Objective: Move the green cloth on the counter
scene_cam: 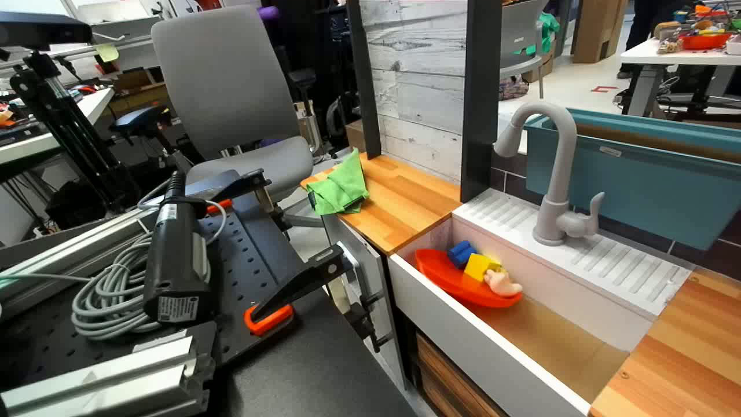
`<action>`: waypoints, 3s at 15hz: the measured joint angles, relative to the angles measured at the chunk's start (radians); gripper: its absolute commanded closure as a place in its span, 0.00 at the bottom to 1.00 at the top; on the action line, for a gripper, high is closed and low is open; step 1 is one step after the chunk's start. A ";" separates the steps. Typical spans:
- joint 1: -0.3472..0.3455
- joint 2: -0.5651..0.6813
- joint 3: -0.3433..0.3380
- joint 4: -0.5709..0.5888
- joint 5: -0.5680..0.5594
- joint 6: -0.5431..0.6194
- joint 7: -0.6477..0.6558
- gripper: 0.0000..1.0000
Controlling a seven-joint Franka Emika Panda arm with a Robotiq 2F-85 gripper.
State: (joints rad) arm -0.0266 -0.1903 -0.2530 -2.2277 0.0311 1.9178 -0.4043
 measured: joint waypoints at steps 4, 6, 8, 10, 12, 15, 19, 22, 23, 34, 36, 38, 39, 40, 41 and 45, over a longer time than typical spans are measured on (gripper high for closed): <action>0.000 0.000 0.000 0.001 0.000 0.000 0.000 0.00; 0.000 0.000 0.000 0.001 0.000 0.000 0.000 0.00; -0.001 0.001 0.007 -0.001 0.000 0.002 0.001 0.00; -0.001 0.017 0.037 -0.014 0.000 0.034 0.014 0.00; 0.009 0.058 0.086 -0.035 0.000 0.096 0.036 0.00; 0.042 0.159 0.174 -0.063 -0.001 0.206 0.082 0.00; 0.109 0.330 0.287 -0.075 -0.017 0.358 0.142 0.00; 0.165 0.467 0.347 -0.064 -0.064 0.440 0.201 0.00; 0.183 0.514 0.359 -0.053 -0.082 0.462 0.224 0.00; 0.212 0.651 0.379 0.016 -0.091 0.539 0.273 0.00; 0.212 0.685 0.401 0.030 -0.065 0.595 0.274 0.00; 0.215 0.738 0.428 0.062 -0.049 0.640 0.281 0.00; 0.218 0.769 0.437 0.082 -0.045 0.657 0.284 0.00; 0.223 0.801 0.444 0.104 -0.045 0.672 0.289 0.00; 0.230 0.834 0.446 0.127 -0.045 0.682 0.295 0.00; 0.259 0.966 0.443 0.231 -0.049 0.693 0.315 0.00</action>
State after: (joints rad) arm 0.2326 0.7753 0.1901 -1.9964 -0.0178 2.6110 -0.0889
